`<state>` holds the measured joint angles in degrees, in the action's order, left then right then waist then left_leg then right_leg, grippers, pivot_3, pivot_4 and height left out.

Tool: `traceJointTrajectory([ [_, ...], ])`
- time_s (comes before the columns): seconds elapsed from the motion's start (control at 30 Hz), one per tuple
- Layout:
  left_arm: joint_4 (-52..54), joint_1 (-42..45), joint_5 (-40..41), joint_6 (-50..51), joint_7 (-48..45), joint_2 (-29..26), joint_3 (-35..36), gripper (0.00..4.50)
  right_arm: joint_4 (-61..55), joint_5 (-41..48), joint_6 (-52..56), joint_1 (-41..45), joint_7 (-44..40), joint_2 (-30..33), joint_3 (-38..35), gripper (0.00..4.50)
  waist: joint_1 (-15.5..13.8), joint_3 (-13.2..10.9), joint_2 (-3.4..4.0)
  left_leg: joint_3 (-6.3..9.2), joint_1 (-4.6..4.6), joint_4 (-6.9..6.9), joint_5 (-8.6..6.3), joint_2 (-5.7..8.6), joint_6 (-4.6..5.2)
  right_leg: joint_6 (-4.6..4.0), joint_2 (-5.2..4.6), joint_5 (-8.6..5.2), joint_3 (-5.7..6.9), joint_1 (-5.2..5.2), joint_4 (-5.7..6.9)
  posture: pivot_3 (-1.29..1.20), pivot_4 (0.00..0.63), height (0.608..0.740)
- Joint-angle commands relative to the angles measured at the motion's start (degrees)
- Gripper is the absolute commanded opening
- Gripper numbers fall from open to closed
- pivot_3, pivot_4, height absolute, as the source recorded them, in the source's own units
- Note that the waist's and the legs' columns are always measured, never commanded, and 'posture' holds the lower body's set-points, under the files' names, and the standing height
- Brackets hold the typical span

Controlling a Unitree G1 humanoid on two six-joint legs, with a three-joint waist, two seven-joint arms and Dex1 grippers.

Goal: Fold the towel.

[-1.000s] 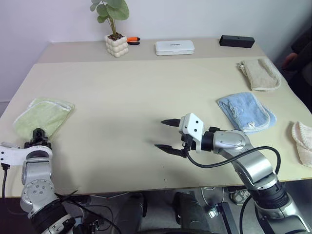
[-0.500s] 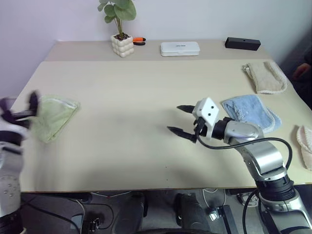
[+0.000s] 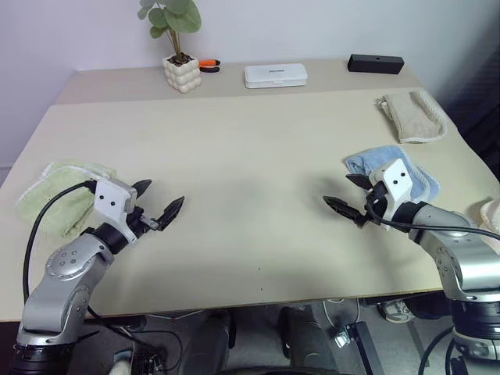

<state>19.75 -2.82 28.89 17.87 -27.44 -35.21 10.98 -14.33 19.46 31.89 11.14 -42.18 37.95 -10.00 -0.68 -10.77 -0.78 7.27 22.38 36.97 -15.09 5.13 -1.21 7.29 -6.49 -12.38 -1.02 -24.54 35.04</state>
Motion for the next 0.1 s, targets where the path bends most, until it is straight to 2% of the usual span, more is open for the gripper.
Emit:
traceJointTrajectory([
  [0.03, 0.5, 0.6, -1.0, -1.3, -0.7, 1.0, 0.7, 4.46, -0.8, 0.6, -1.6, 0.3, -0.8, 1.6, -1.5, 4.19, 0.0, 0.0, 0.00, 0.00, 0.00, 0.01, 0.00, 0.00, 0.00, 0.00, 0.00, 0.00, 0.00, 0.01, 0.00, 0.00, 0.150, 0.740],
  [0.1, 0.3, 0.6, -2.1, -1.4, -0.7, 1.8, 0.1, 4.46, -0.2, 0.4, -2.1, 0.6, -1.2, 2.0, -1.1, 4.19, -0.1, 0.0, 0.00, 0.01, 0.00, 0.01, 0.00, 0.01, 0.00, 0.02, -0.01, 0.01, 0.00, 0.01, 0.00, 0.00, 0.150, 0.740],
])
